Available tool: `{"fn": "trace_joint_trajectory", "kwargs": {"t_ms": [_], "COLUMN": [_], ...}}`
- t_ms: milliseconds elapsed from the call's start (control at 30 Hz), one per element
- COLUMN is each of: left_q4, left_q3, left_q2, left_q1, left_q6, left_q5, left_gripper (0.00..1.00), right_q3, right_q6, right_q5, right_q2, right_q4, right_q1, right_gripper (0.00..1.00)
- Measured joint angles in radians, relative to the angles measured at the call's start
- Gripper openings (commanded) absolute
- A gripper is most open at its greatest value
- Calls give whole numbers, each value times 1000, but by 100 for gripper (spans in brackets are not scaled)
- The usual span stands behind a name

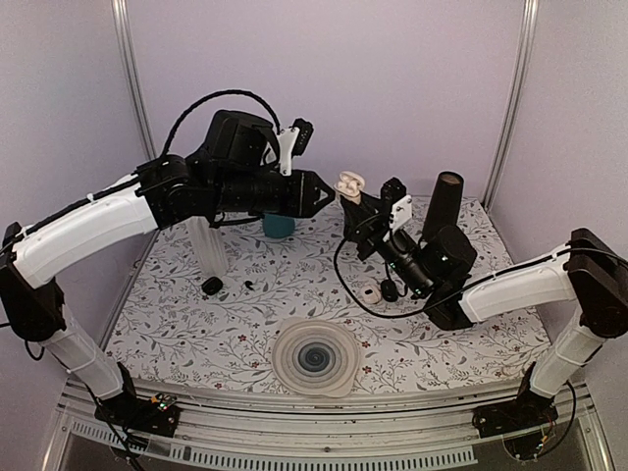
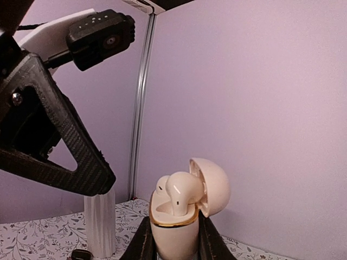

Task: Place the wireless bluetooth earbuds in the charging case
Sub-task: Adjust the right earbud in the right side groove of the charging case.

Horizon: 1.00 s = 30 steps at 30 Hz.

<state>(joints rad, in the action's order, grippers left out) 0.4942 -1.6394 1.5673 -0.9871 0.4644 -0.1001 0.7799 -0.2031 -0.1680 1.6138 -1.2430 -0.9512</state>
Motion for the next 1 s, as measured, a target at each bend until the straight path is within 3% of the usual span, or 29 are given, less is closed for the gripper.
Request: {"fn": "trace_joint_trajectory", "kwargs": {"t_ms": [367, 1000], "left_q4": [-23, -64], "left_q3": [0, 0], "left_q2": [4, 55], "left_q1": [-7, -21], "left_q6": [191, 278], "left_q5": [-13, -64], "left_gripper": [33, 38], "right_q3": [18, 65], "right_q6": [-171, -303], "right_q5": [-167, -231], "right_q2": [133, 192], "right_q4": [-175, -272], "right_q1": [-31, -72], "right_gripper": [3, 3]}}
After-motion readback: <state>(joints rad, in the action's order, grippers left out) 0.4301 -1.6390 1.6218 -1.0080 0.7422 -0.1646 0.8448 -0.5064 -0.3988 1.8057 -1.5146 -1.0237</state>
